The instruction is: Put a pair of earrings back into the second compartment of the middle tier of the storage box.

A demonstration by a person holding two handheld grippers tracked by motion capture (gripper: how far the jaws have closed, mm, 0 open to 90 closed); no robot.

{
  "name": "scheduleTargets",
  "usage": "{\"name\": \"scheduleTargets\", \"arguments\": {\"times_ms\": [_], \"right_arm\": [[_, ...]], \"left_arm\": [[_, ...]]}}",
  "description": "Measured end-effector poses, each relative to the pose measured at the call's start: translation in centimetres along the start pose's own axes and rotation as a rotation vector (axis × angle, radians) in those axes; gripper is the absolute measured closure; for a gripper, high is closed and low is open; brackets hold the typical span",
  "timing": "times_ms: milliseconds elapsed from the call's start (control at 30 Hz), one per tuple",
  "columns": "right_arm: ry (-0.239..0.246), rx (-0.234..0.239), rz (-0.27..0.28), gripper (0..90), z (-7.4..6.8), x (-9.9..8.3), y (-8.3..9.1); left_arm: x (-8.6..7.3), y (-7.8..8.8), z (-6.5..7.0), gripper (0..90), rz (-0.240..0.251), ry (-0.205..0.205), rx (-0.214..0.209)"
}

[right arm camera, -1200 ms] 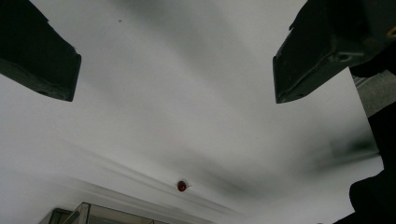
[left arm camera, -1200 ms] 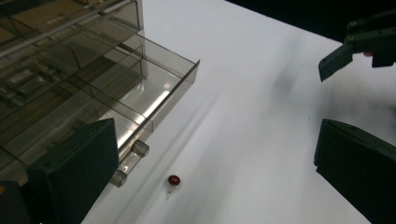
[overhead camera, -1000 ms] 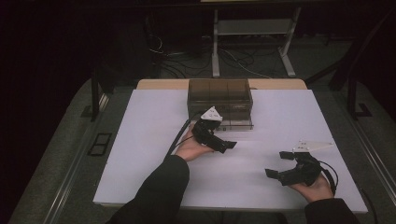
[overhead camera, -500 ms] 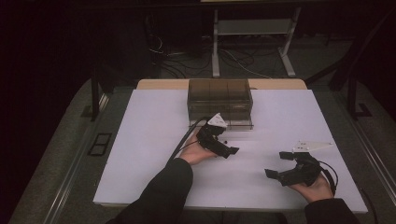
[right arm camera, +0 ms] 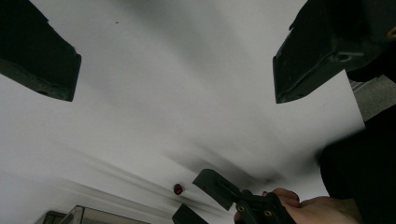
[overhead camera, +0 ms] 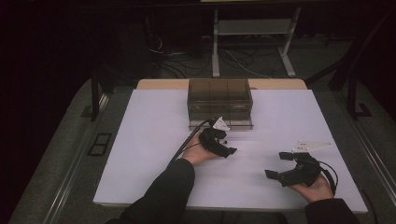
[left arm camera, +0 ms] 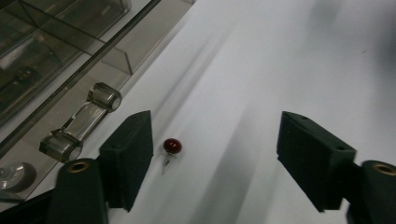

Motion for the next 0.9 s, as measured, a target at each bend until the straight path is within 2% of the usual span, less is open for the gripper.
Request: {"name": "scheduleTargets", "arguments": {"times_ms": [33, 100, 133, 200, 433, 567, 600, 700, 733, 900], "right_arm": [[0.000, 0.000, 0.000, 0.5, 0.0, 0.0, 0.0], [-0.001, 0.001, -0.001, 0.5, 0.0, 0.0, 0.0], [-0.001, 0.001, -0.001, 0.5, 0.0, 0.0, 0.0], [-0.001, 0.002, -0.001, 0.5, 0.0, 0.0, 0.1], [0.000, 0.004, -0.005, 0.5, 0.1, -0.1, 0.0], [0.000, 0.005, -0.005, 0.5, 0.1, -0.1, 0.1], [0.000, 0.005, -0.004, 0.5, 0.1, -0.1, 0.1], [0.000, 0.005, -0.004, 0.5, 0.0, -0.1, 0.1], [0.002, 0.005, -0.003, 0.5, 0.0, -0.1, 0.1], [0.000, 0.005, -0.001, 0.5, 0.1, 0.0, 0.1]], "left_arm": [[-0.1, -0.1, -0.1, 29.2, -0.010, -0.017, 0.001], [-0.1, -0.3, -0.1, 31.5, -0.004, -0.003, 0.013], [-0.3, -0.4, -0.3, 32.8, -0.015, -0.019, 0.017], [-0.4, -0.7, -0.6, 35.6, -0.020, -0.016, 0.033], [-0.5, -1.0, -1.1, 53.4, -0.012, -0.013, 0.058], [-0.6, -1.1, -1.4, 63.6, -0.023, -0.033, 0.071], [-0.7, -1.3, -1.3, 66.7, -0.013, -0.015, 0.074], [-0.7, -1.3, -1.6, 74.8, -0.012, 0.008, 0.069], [-0.7, -1.3, -1.8, 77.3, -0.010, -0.005, 0.067], [-0.7, -1.3, -1.9, 78.5, -0.015, 0.011, 0.057]]}}
Point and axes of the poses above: each handheld gripper's, and its own axes: y roughly backward along the jaws, x roughly out of its top, z roughly to its right, the point moved 4 cm from there along -y, roughly forward along the jaws, and after that the axes turned 9 degrees about x, right-handed, at the moved point
